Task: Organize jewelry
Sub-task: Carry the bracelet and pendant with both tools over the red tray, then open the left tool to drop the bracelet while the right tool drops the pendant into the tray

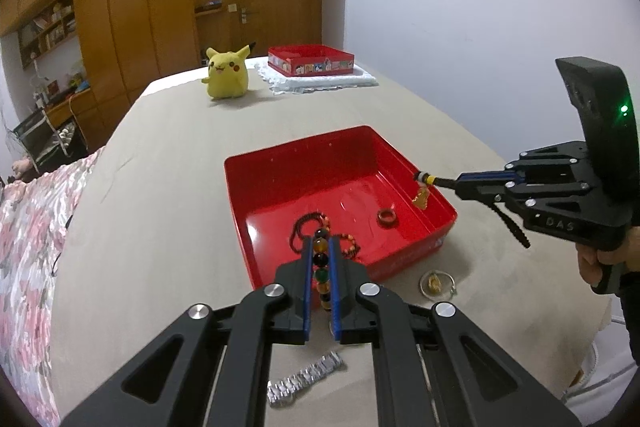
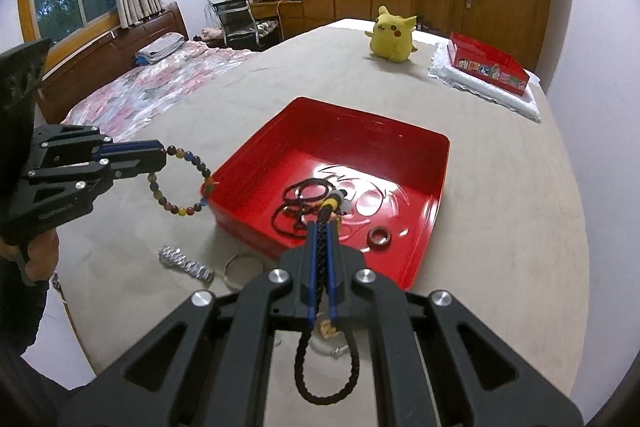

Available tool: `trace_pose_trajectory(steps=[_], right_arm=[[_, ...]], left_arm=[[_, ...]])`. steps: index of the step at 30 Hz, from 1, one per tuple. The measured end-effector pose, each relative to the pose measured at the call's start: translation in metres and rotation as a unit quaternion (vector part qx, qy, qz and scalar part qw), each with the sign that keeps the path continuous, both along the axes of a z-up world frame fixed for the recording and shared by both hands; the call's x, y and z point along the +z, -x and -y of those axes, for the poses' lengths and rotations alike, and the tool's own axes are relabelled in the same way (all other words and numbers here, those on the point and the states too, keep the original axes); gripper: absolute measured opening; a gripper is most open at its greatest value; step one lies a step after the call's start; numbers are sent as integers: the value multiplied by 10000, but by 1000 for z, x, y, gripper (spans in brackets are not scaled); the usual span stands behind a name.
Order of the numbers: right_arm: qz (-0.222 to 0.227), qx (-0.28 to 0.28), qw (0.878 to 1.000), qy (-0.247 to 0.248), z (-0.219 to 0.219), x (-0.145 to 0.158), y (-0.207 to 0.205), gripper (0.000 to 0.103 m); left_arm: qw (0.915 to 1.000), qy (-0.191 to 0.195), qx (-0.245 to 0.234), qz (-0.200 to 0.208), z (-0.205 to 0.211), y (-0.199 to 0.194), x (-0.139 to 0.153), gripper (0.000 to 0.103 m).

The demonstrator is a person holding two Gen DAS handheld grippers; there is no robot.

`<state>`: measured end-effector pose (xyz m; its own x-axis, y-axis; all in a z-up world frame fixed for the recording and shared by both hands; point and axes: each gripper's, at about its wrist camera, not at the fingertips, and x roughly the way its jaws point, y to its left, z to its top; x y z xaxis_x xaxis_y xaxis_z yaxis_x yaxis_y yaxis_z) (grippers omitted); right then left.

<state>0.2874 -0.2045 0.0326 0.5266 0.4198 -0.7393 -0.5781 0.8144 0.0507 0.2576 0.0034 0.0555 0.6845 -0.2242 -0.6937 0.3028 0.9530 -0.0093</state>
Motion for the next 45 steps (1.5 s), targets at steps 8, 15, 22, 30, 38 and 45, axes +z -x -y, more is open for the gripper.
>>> trace_pose_trajectory(steps=[8, 15, 22, 30, 38, 45], right_arm=[[-250, -44, 9996, 124, -12, -26, -51, 2], [-640, -79, 9975, 278, -19, -65, -97, 2], [-943, -100, 9942, 516, -22, -101, -123, 3], [-944, -19, 9928, 738, -29, -108, -122, 7], [-595, -67, 9974, 410, -14, -73, -83, 27], [-599, 167, 9980, -105, 4, -56, 11, 30]], left_arm=[[9998, -44, -28, -179, 1, -51, -17, 7], [9988, -28, -72, -480, 3, -95, -47, 7], [9955, -58, -66, -939, 7, -124, -93, 7], [9940, -230, -39, -1066, 7, -120, -116, 25], [9966, -262, 58, -778, -11, -87, -92, 55], [9969, -233, 28, -752, -31, -16, -87, 60]])
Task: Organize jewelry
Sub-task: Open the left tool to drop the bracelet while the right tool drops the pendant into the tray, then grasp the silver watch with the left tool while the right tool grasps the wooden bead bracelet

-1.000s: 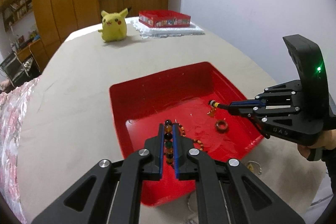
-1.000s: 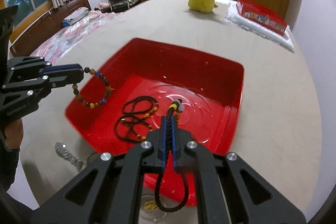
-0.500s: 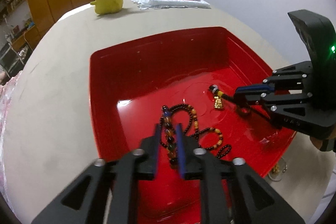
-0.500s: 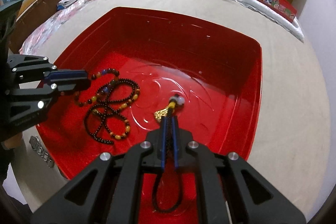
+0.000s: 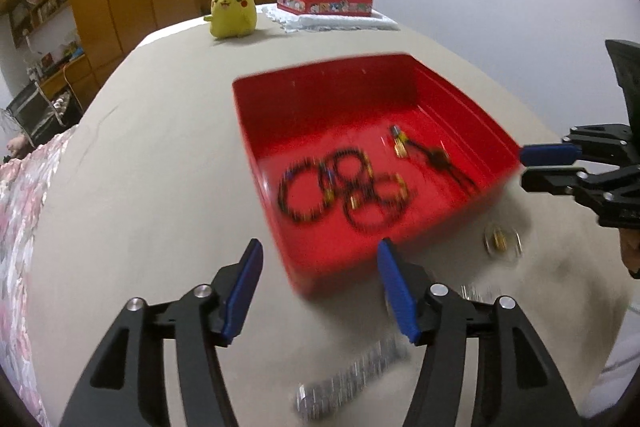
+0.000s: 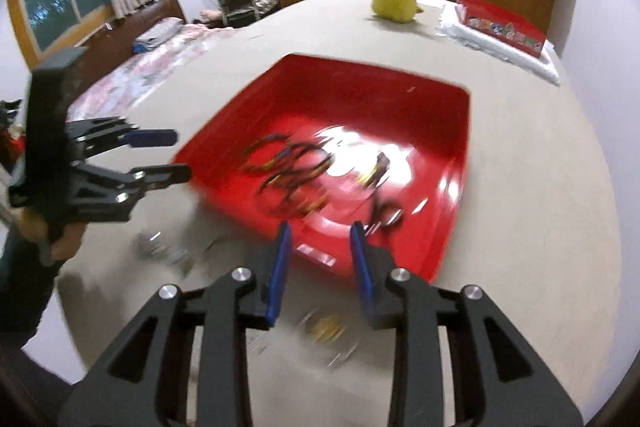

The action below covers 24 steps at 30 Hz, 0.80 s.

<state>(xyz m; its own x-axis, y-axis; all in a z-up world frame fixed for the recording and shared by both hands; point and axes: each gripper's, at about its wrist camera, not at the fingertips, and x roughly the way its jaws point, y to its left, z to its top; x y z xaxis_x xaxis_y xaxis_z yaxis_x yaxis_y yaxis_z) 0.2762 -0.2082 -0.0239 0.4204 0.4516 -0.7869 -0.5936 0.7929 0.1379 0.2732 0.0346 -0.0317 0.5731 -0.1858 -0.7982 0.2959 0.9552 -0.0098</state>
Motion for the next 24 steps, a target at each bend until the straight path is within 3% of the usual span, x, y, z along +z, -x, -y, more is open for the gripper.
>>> trace_pose_trajectory(steps=[4, 10, 16, 24], right_arm=[[-316, 229, 9992, -28, -8, -24, 54, 31], [-494, 449, 9970, 402, -21, -62, 107, 31], [-378, 393, 9964, 642, -22, -70, 112, 30], [-323, 177, 9973, 632, -11, -75, 86, 28]], left_arm=[[9998, -140, -163, -39, -3, 43, -16, 61], [9992, -253, -281, -131, -6, 73, -41, 61], [9993, -220, -256, -167, -3, 83, -48, 62], [9995, -153, -187, -179, -3, 83, -48, 65]])
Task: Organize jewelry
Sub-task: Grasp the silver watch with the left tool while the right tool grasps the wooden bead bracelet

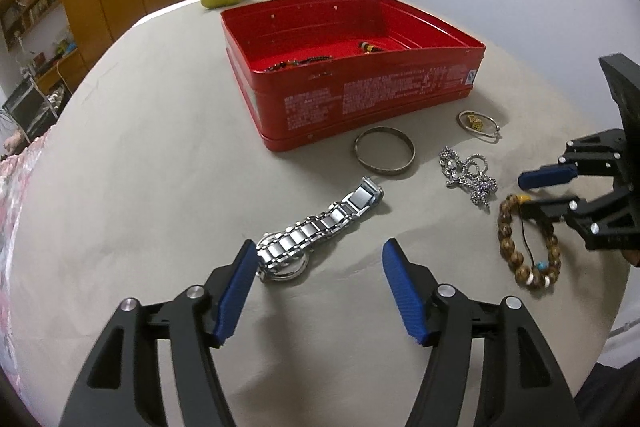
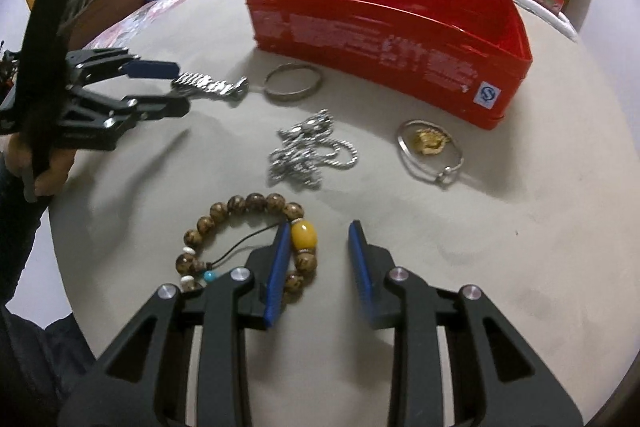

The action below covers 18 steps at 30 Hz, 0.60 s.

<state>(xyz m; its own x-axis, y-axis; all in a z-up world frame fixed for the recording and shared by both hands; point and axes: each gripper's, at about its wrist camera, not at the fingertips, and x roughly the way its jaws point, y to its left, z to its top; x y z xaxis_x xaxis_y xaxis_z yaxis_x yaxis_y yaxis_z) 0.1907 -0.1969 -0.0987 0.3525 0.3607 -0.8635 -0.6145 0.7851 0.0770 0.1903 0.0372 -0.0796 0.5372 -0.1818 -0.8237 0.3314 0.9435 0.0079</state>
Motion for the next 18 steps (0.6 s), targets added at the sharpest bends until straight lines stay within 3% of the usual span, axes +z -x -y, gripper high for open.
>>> trace_pose_trajectory(steps=[7, 12, 15, 18], right_arm=[[-8, -56, 10000, -39, 5, -1, -6, 28], [-26, -77, 9999, -62, 8, 0, -4, 28], [-36, -85, 9999, -86, 8, 0, -3, 29], [-61, -88, 9999, -107, 9, 0, -3, 29]], left_arm=[[9993, -348, 160, -9, -8, -16, -4, 65], [9994, -324, 24, -155, -11, -20, -13, 65], [9996, -163, -69, -218, -11, -20, -13, 57], [9992, -94, -268, -267, -2, -13, -11, 37]])
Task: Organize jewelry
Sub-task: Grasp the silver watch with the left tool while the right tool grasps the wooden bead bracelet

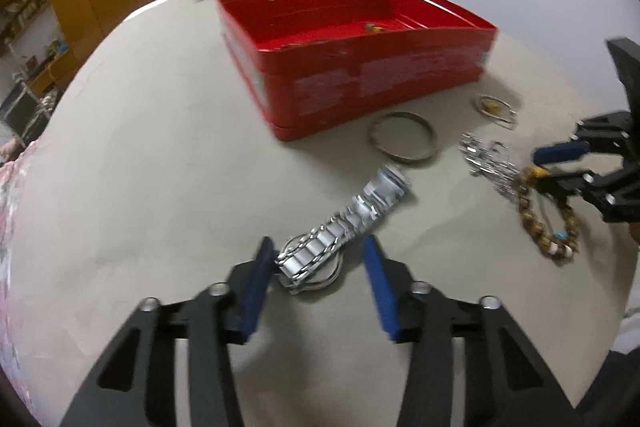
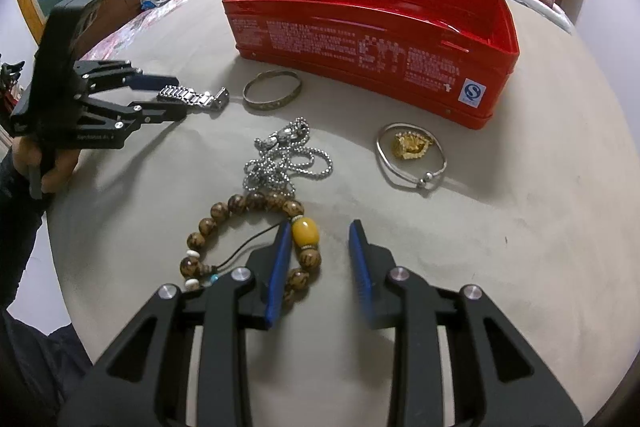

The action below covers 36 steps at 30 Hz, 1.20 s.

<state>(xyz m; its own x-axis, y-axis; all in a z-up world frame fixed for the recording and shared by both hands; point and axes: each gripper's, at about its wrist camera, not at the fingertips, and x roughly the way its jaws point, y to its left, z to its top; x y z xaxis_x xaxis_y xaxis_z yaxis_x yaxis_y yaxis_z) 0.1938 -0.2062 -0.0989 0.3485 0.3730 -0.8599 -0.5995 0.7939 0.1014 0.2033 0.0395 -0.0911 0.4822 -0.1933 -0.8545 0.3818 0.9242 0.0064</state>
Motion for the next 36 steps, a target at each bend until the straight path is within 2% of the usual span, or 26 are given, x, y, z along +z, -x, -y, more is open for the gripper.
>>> trace_pose_trajectory(steps=[1, 5, 7, 8, 10, 12, 13, 14, 15, 16, 17, 20, 27, 36], right_arm=[[-3, 3, 10000, 1, 0, 0, -1, 29], [-1, 21, 10000, 26, 0, 0, -2, 29], [11, 31, 10000, 44, -1, 0, -2, 30], [18, 33, 10000, 54, -2, 0, -1, 30], [27, 38, 10000, 69, -3, 0, 0, 31], [27, 39, 10000, 75, -3, 0, 0, 31], [24, 40, 10000, 74, -3, -1, 1, 30], [36, 30, 10000, 81, -2, -1, 1, 27], [61, 15, 9999, 101, -2, -1, 1, 24], [78, 10, 9999, 110, -2, -1, 1, 15], [73, 22, 9999, 110, -2, -1, 2, 12], [123, 46, 9998, 141, -3, 1, 4, 11], [263, -16, 9996, -69, 4, 21, 10, 11], [457, 33, 9987, -218, 3, 46, 20, 11]], left_arm=[[9998, 83, -173, -61, 6, 7, 1, 31], [9992, -36, -396, -63, 18, 21, 2, 32], [9994, -74, -331, -28, 19, 19, 2, 36], [9996, -91, -267, -6, 19, 16, 2, 44], [9997, -103, -222, 4, 21, 12, 0, 48], [9995, -126, -272, 29, 25, 11, -1, 47], [9994, -145, -317, 43, 27, 12, -2, 42], [9993, -98, -346, 26, 25, 15, -2, 31], [9994, -51, -355, 2, 25, 16, -1, 31], [9994, -31, -330, 13, 24, 17, -1, 31], [9995, -24, -310, 21, 25, 19, -1, 31], [9997, 25, -242, 61, 25, 23, 3, 31], [9990, 248, -190, 320, 24, 37, 33, 31], [9978, 270, -225, 553, 31, 45, 60, 31]])
